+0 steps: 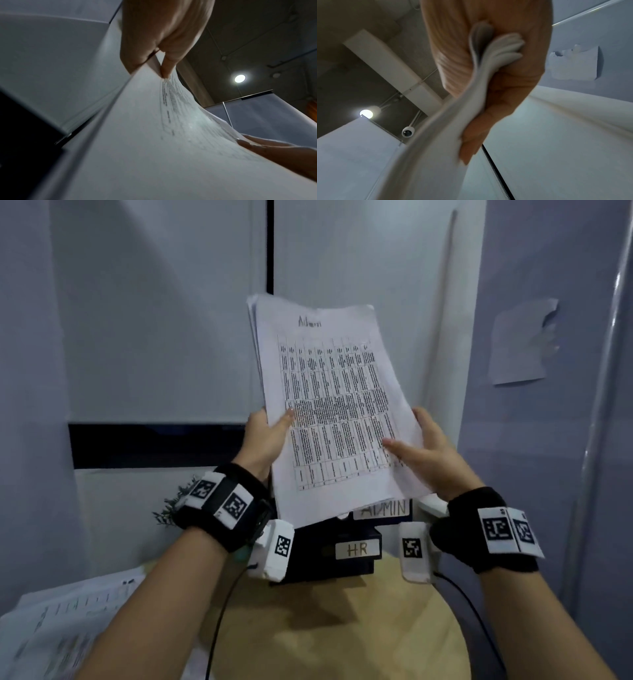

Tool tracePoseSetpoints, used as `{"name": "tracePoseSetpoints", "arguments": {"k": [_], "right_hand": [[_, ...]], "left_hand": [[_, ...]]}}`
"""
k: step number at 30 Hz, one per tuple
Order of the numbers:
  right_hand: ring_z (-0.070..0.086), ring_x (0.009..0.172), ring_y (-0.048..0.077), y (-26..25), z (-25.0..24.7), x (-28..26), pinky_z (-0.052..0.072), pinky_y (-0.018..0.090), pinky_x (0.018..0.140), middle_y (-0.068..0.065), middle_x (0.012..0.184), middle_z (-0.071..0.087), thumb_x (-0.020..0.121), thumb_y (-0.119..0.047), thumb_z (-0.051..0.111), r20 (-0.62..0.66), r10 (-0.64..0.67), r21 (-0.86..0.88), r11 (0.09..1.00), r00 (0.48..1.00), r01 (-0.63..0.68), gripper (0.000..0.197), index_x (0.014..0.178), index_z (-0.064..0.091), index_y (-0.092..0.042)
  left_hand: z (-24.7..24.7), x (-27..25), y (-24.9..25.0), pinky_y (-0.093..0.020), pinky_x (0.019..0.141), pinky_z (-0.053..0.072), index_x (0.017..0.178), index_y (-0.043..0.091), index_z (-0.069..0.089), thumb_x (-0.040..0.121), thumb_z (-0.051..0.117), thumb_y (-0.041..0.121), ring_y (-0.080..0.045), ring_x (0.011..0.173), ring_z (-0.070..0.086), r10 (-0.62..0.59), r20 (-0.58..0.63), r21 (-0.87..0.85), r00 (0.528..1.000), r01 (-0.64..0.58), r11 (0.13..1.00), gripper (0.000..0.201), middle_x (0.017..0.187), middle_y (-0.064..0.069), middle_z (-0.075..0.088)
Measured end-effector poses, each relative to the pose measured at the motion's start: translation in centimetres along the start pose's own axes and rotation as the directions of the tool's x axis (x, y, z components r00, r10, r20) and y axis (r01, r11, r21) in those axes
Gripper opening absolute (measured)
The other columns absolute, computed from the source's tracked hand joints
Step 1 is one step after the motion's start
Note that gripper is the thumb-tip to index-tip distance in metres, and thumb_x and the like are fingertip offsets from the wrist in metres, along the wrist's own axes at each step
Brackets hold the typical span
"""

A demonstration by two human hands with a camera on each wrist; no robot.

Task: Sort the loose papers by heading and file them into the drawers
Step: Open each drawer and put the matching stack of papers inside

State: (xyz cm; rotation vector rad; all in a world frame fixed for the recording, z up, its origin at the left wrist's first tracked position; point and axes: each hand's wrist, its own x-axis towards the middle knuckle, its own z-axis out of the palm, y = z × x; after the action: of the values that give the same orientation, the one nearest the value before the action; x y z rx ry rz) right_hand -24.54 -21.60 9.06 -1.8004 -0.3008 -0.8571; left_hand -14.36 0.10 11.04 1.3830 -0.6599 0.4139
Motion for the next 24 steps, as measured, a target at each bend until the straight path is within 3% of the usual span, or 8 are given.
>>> {"name": "tracePoseSetpoints", "arguments": {"k": [7, 9, 12, 15, 18, 20, 22, 24], "right_hand": [[0.059, 0.118, 0.017, 0.2, -1.2, 0.8, 0.048, 0.036, 0.101, 0.005, 0.144, 0.047, 0.092, -0.006, 0.061, -0.124, 0.081, 0.098, 0.993, 0.989, -0.069, 0.077, 0.152, 0.017, -0.026], [0.071, 0.082, 0.008, -0.7, -1.5, 1.2, 0.057, 0.021, 0.067, 0.009, 0.127, 0.057, 0.096, -0.004, 0.054, -0.112, 0.198, 0.149, 0.972, 0.974, -0.181, 0.070, 0.152, 0.018, -0.024], [0.059, 0.043, 0.002, -1.5, -1.8, 1.7, 0.044, 0.013, 0.038, 0.001, 0.074, 0.071, 0.097, -0.003, 0.050, -0.087, 0.337, 0.111, 0.939, 0.938, -0.327, 0.033, 0.129, 0.054, -0.005], [0.049, 0.044, 0.009, -1.4, -2.6, 1.3, 0.036, 0.013, 0.043, -0.002, 0.056, 0.061, 0.100, -0.033, 0.047, -0.041, 0.174, -0.477, 0.862, 0.984, -0.172, 0.032, 0.087, 0.068, -0.013], [0.066, 0.078, 0.027, 0.0, -3.0, 0.6, 0.051, 0.037, 0.068, 0.006, 0.086, 0.072, 0.086, -0.071, 0.030, 0.105, 0.133, -0.743, 0.669, 0.986, -0.011, 0.071, 0.102, 0.072, -0.016], [0.066, 0.101, 0.029, 0.7, -2.0, 0.9, 0.055, 0.035, 0.078, 0.009, 0.095, 0.075, 0.101, -0.035, 0.040, 0.075, 0.250, -0.288, 0.932, 0.965, -0.219, 0.043, 0.123, 0.063, -0.006], [0.071, 0.088, 0.023, 1.4, -1.3, 1.4, 0.057, 0.021, 0.068, 0.009, 0.081, 0.072, 0.101, -0.001, 0.038, 0.071, 0.463, 0.292, 0.837, 0.884, -0.462, 0.030, 0.126, 0.050, 0.010], [0.072, 0.065, 0.018, 1.9, -0.8, 1.5, 0.056, 0.015, 0.057, 0.015, 0.079, 0.071, 0.099, 0.003, 0.039, 0.140, 0.571, 0.428, 0.701, 0.809, -0.570, 0.020, 0.111, 0.053, 0.010]], "left_hand": [[0.2, -3.4, -1.7, -0.035, 0.084, 0.056, 0.133, 0.005, 0.042, 0.097, 0.051, 0.006, -0.018, 0.105, 0.065, -0.129, 0.257, 0.039, 0.958, 0.123, 0.992, 0.038, 0.126, -0.005, 0.060], [0.1, -3.9, -0.4, -0.017, 0.042, 0.047, 0.120, 0.002, 0.046, 0.100, 0.043, 0.003, -0.014, 0.064, 0.069, -0.186, 0.266, 0.005, 0.946, 0.192, 0.981, 0.021, 0.109, -0.007, 0.064], [-0.3, -4.3, 1.5, -0.012, 0.027, 0.030, 0.096, -0.011, 0.050, 0.094, 0.034, -0.011, -0.009, 0.041, 0.058, -0.344, 0.282, -0.009, 0.896, 0.361, 0.932, 0.016, 0.088, -0.019, 0.065], [-1.0, -5.2, 3.5, -0.011, 0.029, 0.037, 0.102, -0.015, 0.046, 0.092, 0.025, -0.012, -0.010, 0.041, 0.057, -0.503, 0.377, -0.244, 0.778, 0.607, 0.756, 0.024, 0.100, -0.036, 0.059], [-1.4, -5.6, 4.6, -0.016, 0.038, 0.049, 0.129, -0.009, 0.044, 0.095, 0.025, -0.009, -0.013, 0.036, 0.060, -0.571, 0.433, -0.464, 0.697, 0.716, 0.522, 0.039, 0.121, -0.046, 0.042], [-1.4, -5.4, 4.7, -0.017, 0.046, 0.053, 0.123, -0.010, 0.048, 0.094, 0.030, -0.011, -0.017, 0.043, 0.065, -0.586, 0.431, -0.507, 0.686, 0.721, 0.472, 0.034, 0.110, -0.051, 0.043], [-1.2, -4.6, 4.0, -0.019, 0.047, 0.055, 0.112, -0.009, 0.051, 0.091, 0.032, -0.014, -0.021, 0.061, 0.069, -0.619, 0.405, -0.505, 0.673, 0.729, 0.463, 0.029, 0.099, -0.055, 0.042], [-0.7, -3.4, 2.5, -0.021, 0.042, 0.053, 0.111, -0.008, 0.049, 0.091, 0.030, -0.015, -0.028, 0.073, 0.067, -0.649, 0.337, -0.482, 0.682, 0.717, 0.503, 0.028, 0.095, -0.052, 0.042]]}}
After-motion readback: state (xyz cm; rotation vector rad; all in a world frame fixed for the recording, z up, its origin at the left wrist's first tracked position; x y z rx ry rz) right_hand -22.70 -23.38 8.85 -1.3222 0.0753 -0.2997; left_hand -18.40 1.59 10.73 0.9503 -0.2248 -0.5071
